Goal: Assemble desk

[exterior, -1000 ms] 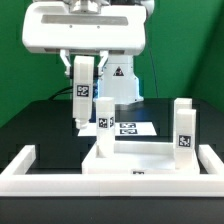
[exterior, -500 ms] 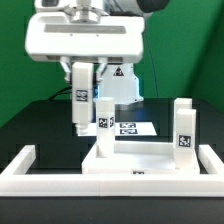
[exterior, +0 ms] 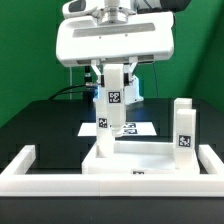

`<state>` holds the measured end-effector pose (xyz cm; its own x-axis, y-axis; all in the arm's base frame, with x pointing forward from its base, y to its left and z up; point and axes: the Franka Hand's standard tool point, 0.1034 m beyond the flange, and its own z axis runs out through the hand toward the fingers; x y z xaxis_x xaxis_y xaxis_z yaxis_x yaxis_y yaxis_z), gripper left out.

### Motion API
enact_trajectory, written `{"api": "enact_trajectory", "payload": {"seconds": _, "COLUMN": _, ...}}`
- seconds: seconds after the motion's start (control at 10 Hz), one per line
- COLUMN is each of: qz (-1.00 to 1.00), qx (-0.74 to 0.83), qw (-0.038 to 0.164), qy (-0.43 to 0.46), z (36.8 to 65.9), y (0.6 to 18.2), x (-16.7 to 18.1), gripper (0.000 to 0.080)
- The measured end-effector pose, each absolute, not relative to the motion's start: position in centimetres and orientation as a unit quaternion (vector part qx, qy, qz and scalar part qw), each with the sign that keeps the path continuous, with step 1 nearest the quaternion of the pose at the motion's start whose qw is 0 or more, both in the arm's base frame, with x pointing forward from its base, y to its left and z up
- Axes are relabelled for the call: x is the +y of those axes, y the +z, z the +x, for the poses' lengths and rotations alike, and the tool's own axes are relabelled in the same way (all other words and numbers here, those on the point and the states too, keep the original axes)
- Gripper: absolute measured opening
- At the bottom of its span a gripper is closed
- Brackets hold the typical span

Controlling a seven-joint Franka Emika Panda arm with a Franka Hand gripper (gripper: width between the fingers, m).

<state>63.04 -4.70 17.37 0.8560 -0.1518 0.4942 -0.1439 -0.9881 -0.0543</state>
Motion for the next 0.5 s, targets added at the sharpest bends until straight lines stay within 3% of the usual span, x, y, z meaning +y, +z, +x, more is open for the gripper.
{"api": "enact_trajectory", "payload": {"seconds": 0.1, "qz": -0.963, "qx": 0.077, "qw": 0.007, "qy": -0.256, "z": 62.9, "y": 17.3, "x": -4.9, "gripper": 0.029}}
{"api": "enact_trajectory", "payload": {"seconds": 0.2, "qz": -0.964, "qx": 0.06, "qw": -0.007, "qy": -0.261, "z": 62.4, "y": 17.1, "x": -6.3, "gripper": 0.029}}
{"api": "enact_trajectory", "payload": {"seconds": 0.5, "qz": -0.966, "qx": 0.075, "qw": 0.017, "qy": -0.247, "z": 62.2, "y": 17.7, "x": -8.6, "gripper": 0.029}}
